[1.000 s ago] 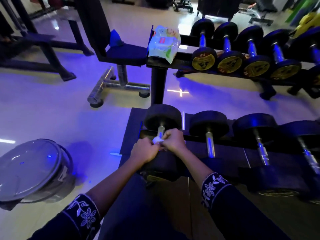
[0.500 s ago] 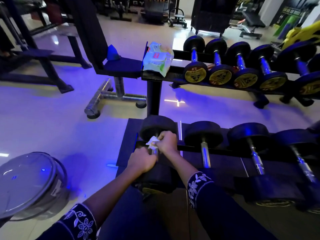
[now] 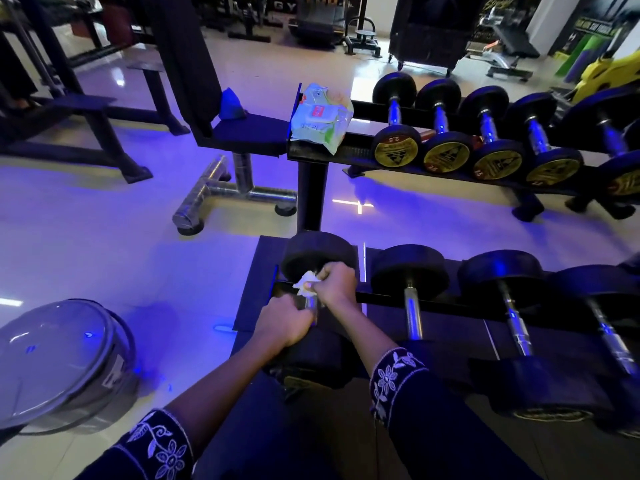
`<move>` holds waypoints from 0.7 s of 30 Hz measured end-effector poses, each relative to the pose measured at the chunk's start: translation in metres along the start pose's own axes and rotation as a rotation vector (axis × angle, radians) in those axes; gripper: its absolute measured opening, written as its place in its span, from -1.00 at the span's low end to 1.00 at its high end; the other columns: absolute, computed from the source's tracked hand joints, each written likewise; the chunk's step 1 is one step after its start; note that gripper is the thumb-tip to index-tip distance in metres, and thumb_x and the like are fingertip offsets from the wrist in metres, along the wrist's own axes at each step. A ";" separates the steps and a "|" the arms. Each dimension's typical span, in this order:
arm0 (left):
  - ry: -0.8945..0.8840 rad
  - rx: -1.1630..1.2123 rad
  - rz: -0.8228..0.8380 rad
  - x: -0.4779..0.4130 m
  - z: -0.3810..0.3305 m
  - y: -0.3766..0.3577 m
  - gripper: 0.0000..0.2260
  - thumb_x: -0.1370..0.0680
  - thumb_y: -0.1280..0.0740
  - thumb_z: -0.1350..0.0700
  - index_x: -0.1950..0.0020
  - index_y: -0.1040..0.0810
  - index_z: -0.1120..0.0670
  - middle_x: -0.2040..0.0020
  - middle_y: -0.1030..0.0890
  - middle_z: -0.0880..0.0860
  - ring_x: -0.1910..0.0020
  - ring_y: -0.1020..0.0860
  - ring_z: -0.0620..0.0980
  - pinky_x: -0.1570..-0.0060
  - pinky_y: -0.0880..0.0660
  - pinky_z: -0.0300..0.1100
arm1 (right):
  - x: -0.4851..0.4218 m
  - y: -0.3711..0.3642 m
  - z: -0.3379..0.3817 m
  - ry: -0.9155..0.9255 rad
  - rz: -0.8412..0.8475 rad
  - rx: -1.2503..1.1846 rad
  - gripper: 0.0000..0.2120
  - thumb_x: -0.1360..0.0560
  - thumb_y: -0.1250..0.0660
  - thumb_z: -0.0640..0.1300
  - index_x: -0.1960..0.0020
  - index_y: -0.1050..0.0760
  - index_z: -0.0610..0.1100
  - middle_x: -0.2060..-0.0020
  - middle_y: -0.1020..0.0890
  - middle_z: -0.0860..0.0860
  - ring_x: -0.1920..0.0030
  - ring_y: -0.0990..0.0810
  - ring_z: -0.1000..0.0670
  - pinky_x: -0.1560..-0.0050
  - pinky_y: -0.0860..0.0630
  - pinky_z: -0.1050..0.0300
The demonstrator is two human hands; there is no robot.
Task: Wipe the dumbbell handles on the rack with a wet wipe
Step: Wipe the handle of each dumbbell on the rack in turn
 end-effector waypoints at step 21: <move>0.017 -0.034 -0.007 -0.003 0.002 -0.001 -0.70 -0.50 -0.30 -0.09 0.01 -0.50 0.15 0.06 -0.47 0.10 -0.03 -0.52 0.20 0.17 -0.37 -0.12 | 0.017 -0.026 -0.059 -0.518 0.356 -0.799 -0.72 -0.46 0.02 -0.41 0.31 -0.40 -0.25 0.48 -0.50 -0.15 0.48 -0.52 -0.10 0.44 -0.48 0.11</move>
Point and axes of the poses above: each hand's wrist, its own x-axis away from the middle knuckle, its own y-axis out of the back of the hand, z = x × y, the point moved 6 cm from there along -x, towards the middle knuckle
